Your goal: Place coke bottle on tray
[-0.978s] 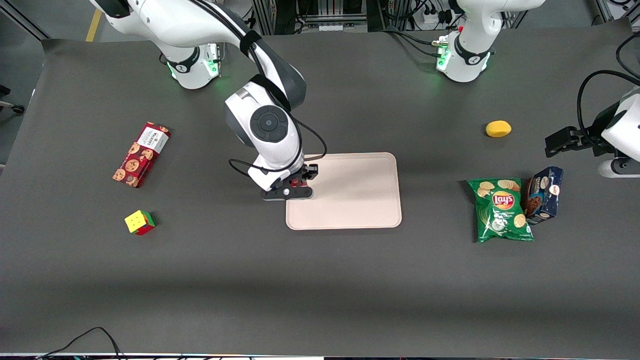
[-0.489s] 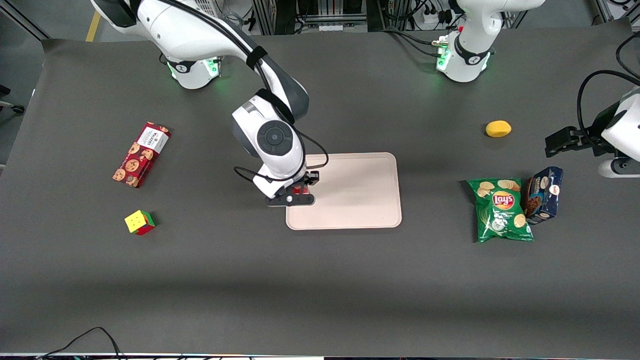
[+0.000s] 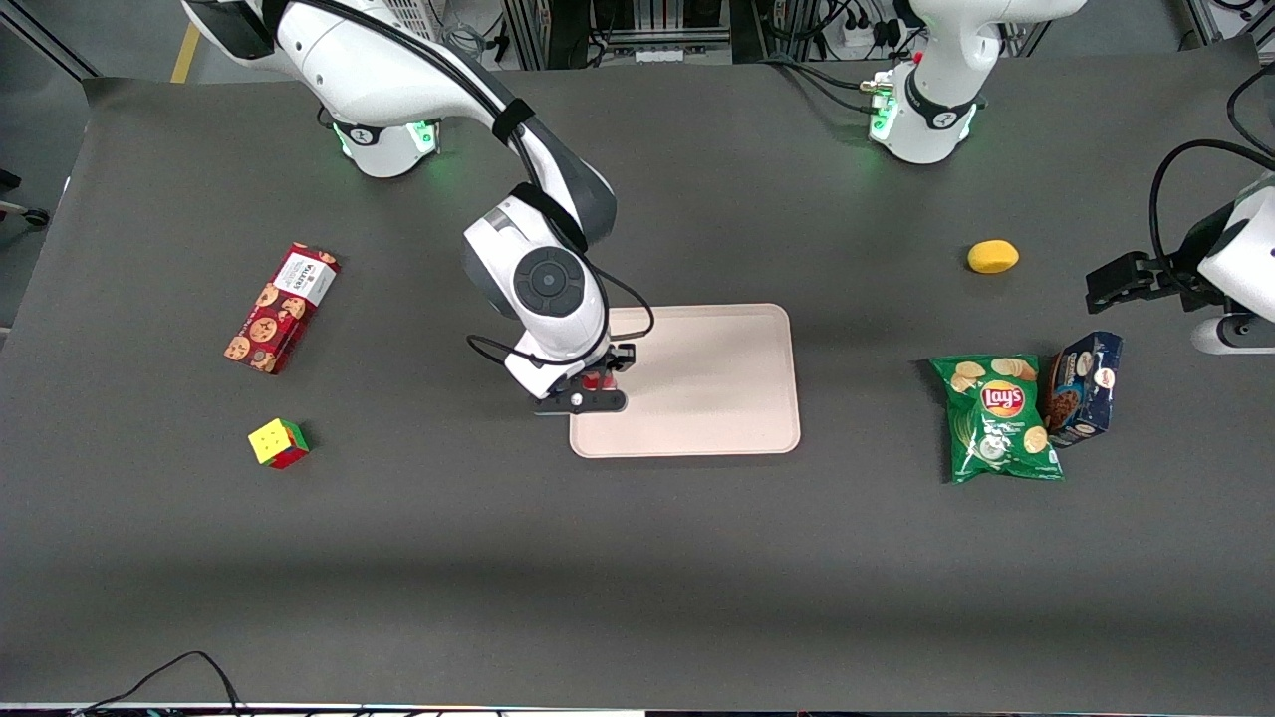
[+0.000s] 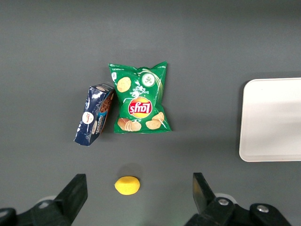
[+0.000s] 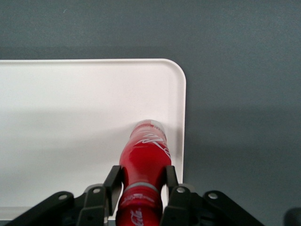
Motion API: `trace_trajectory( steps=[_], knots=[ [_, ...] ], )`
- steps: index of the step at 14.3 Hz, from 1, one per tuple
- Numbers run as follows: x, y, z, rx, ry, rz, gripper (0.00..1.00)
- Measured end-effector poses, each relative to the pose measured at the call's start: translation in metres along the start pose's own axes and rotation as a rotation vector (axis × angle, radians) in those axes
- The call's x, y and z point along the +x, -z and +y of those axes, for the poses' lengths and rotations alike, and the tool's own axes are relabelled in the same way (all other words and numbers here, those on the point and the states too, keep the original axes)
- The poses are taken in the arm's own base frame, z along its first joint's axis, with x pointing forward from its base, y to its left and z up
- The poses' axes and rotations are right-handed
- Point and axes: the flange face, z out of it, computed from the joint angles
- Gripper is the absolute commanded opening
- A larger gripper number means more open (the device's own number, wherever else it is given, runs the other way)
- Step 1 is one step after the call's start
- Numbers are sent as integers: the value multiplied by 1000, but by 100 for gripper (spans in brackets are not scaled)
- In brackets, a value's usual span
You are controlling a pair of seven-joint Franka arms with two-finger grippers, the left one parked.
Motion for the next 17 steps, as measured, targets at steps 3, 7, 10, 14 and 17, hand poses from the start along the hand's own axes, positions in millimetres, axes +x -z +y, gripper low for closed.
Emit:
trace_trajectory(
  steps=[3, 7, 10, 14, 17],
  knots=[
    [4, 0, 5, 0, -8, -1, 100],
    [5, -1, 6, 0, -11, -1, 100],
    [5, 0, 6, 0, -11, 0, 100],
    [5, 42, 7, 8, 0, 22, 100],
    [-2, 130, 34, -23, 131, 25, 100]
  ],
)
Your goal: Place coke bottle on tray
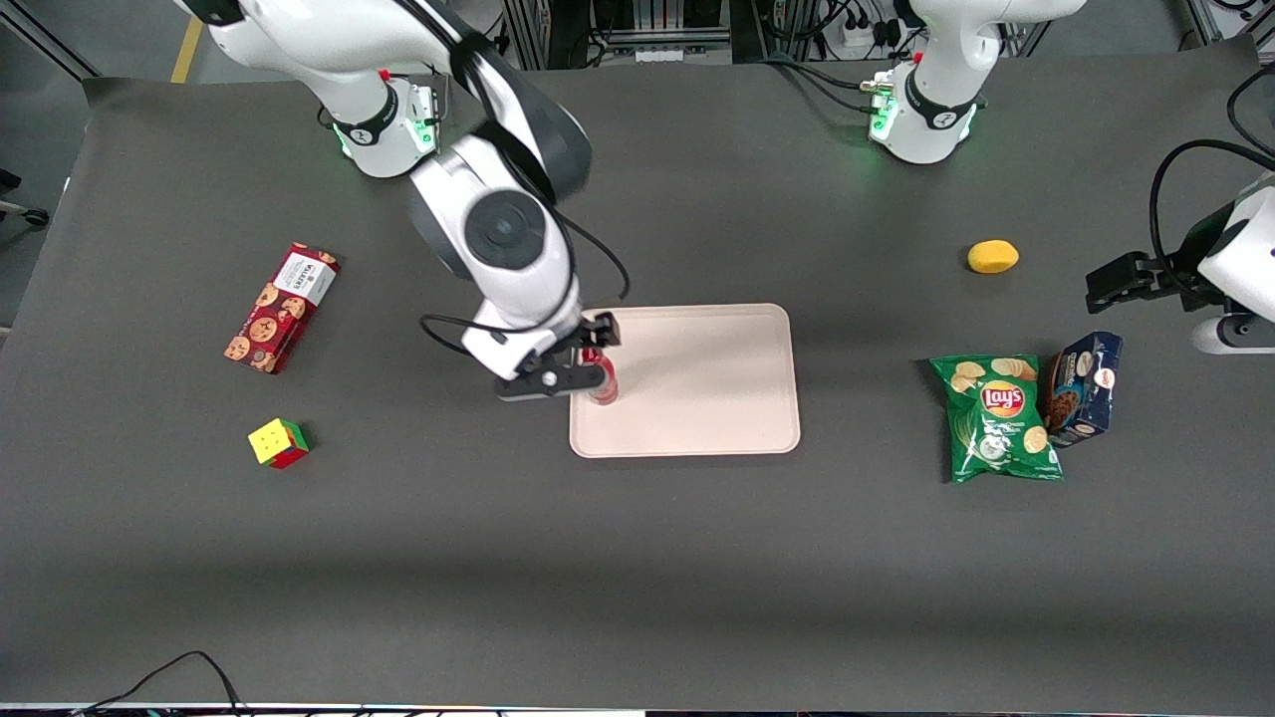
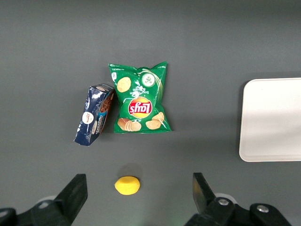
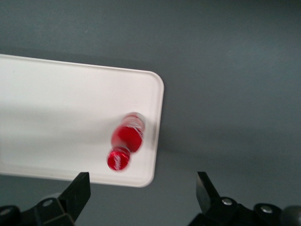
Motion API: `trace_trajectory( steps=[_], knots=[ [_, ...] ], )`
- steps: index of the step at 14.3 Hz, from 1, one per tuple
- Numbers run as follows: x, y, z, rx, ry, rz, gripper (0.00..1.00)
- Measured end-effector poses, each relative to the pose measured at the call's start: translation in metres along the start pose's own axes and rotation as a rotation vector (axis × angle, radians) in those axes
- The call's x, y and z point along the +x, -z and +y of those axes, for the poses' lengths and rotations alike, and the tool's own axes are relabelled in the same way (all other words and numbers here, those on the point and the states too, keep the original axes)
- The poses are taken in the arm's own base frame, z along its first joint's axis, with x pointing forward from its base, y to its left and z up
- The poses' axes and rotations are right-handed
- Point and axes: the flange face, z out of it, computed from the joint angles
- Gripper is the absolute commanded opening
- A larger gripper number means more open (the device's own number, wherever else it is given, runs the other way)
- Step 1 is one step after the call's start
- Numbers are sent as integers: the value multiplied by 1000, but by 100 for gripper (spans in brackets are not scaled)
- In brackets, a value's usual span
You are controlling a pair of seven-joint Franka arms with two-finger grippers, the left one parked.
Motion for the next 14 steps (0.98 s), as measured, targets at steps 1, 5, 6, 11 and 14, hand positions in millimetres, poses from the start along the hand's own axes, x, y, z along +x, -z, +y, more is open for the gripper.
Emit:
trace_trajectory(
  steps=[1, 5, 6, 11, 14],
  knots=[
    [-2, 29, 20, -6, 31, 7, 100],
    [-15, 111, 133, -14, -29, -1, 100],
    [-21, 118, 154, -14, -54, -1, 100],
    [-49, 113, 255, 8, -155, -43, 100],
    [-60, 109, 312, 32, -200, -59, 100]
  ],
)
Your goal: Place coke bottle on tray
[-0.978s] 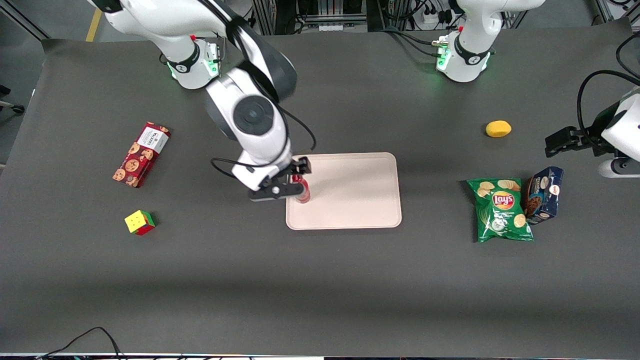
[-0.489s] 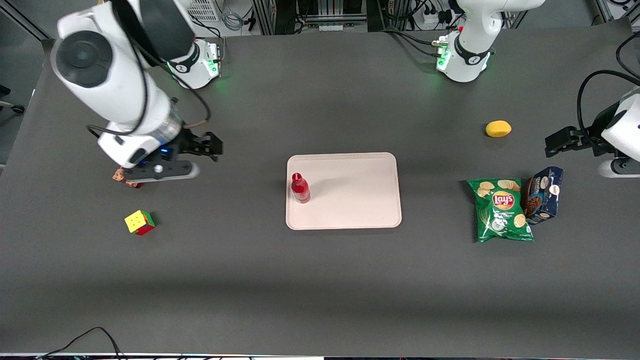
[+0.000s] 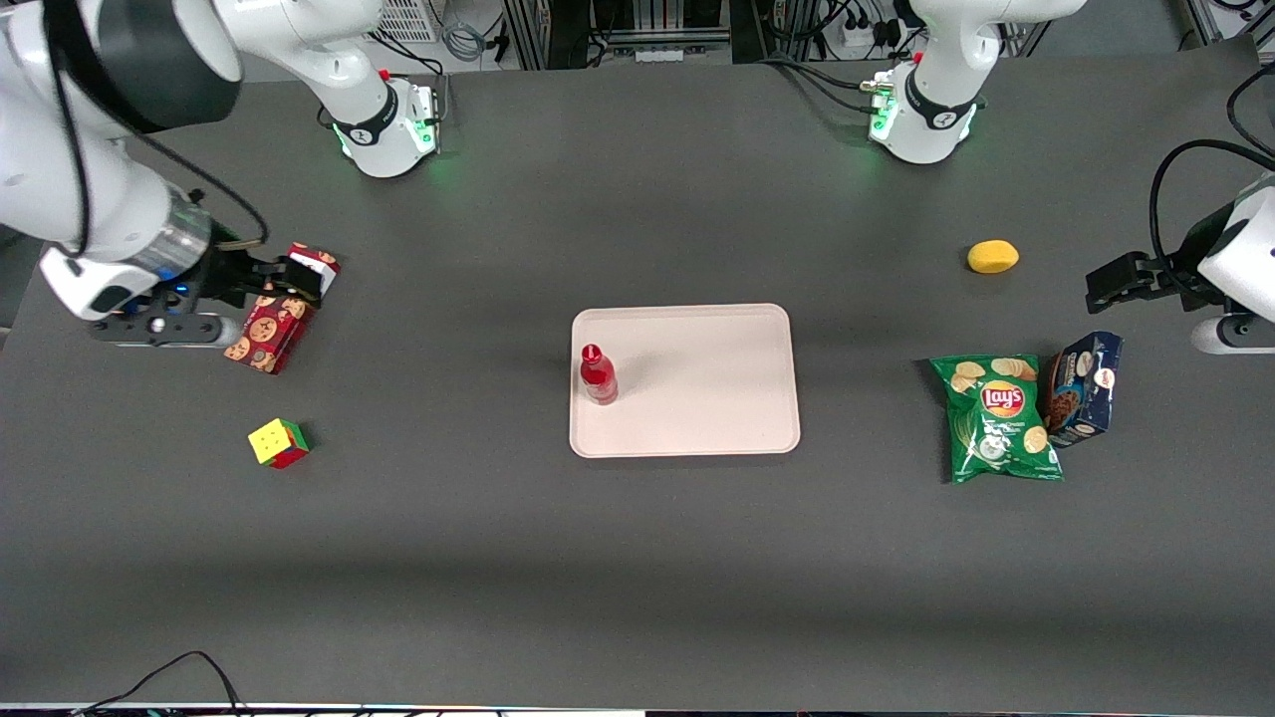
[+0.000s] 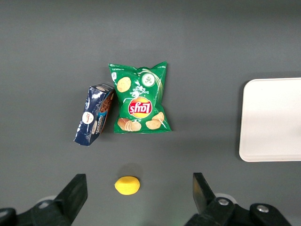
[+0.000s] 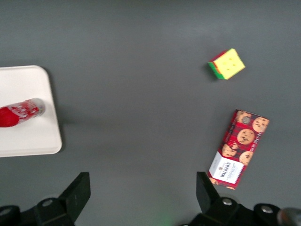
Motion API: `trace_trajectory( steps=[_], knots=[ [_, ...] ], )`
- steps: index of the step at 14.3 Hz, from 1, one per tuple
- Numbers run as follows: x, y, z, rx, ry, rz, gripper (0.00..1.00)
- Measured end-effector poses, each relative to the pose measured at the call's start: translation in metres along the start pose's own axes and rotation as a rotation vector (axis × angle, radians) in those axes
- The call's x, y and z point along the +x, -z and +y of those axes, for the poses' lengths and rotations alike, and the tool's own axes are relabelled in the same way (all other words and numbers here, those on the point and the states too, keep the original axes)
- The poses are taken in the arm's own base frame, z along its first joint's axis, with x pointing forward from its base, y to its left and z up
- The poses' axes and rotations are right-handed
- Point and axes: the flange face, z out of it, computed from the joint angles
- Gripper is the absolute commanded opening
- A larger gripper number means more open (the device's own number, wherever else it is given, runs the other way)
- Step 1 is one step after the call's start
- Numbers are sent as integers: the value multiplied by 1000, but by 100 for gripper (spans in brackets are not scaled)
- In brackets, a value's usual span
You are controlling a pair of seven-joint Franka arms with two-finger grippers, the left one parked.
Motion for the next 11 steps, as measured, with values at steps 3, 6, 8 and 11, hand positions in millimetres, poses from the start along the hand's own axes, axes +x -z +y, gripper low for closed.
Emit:
trace_trajectory(
  steps=[3, 6, 8, 11],
  knots=[
    [4, 9, 55, 1, -87, 12, 100],
    [4, 31, 104, 9, -163, 43, 100],
    [2, 39, 113, 13, -176, 55, 100],
    [-2, 40, 116, -3, -170, 82, 100]
  ],
)
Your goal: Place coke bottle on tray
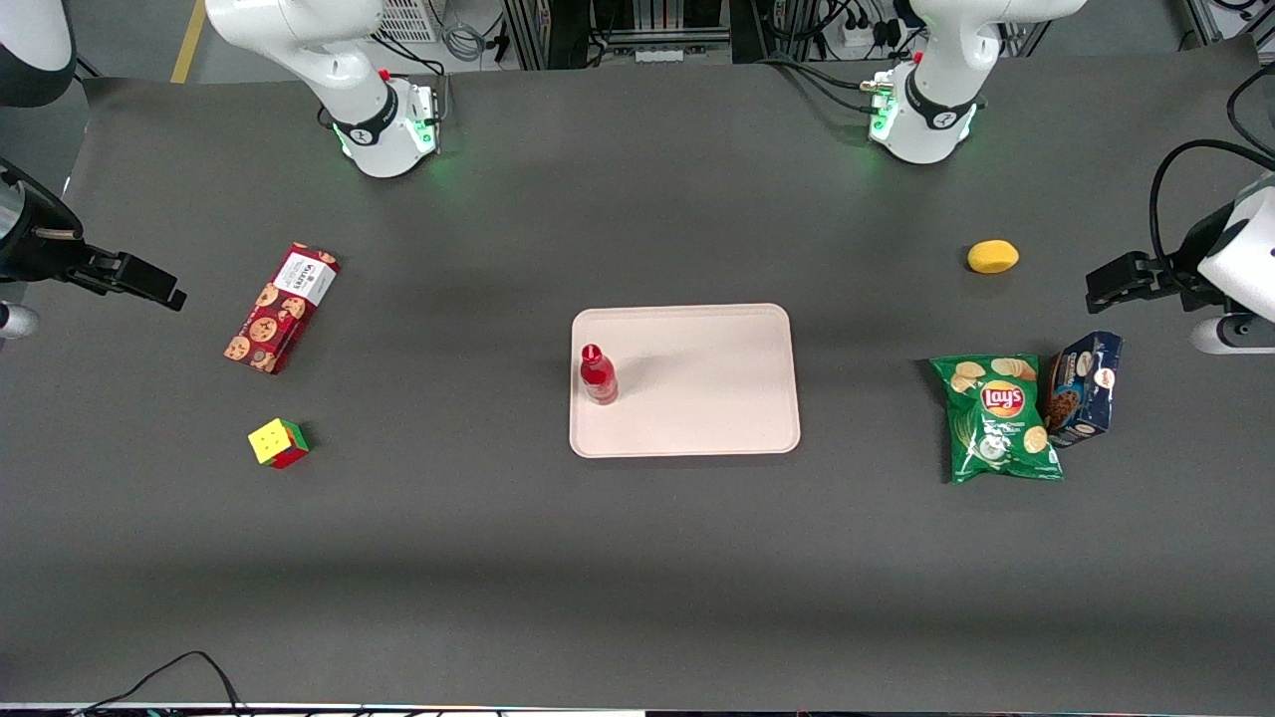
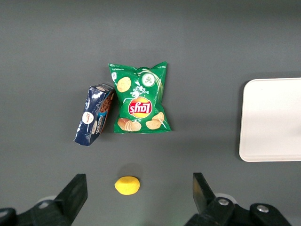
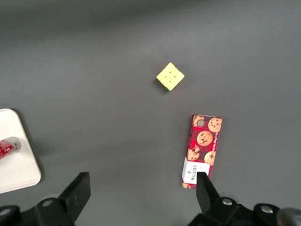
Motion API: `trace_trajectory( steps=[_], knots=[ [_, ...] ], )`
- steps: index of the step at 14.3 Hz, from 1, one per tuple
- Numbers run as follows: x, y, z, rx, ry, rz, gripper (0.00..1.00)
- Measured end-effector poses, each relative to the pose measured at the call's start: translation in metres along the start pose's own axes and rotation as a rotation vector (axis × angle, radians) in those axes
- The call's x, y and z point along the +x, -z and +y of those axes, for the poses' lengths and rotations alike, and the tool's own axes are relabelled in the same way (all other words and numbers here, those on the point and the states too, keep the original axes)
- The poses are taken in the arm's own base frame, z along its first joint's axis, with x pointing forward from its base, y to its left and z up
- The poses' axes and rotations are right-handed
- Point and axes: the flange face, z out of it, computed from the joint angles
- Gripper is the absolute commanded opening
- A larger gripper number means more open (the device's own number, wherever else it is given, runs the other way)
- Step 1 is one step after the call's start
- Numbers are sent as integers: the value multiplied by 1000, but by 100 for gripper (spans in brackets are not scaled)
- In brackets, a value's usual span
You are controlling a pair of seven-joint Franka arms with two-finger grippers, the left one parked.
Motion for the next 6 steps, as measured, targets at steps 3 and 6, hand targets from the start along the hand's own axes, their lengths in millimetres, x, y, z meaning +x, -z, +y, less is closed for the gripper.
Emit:
trace_trajectory(
  steps=[3, 6],
  knots=[
    [-7, 3, 6, -2, -2, 32, 100],
    [-6, 10, 23, 3, -34, 51, 100]
  ],
)
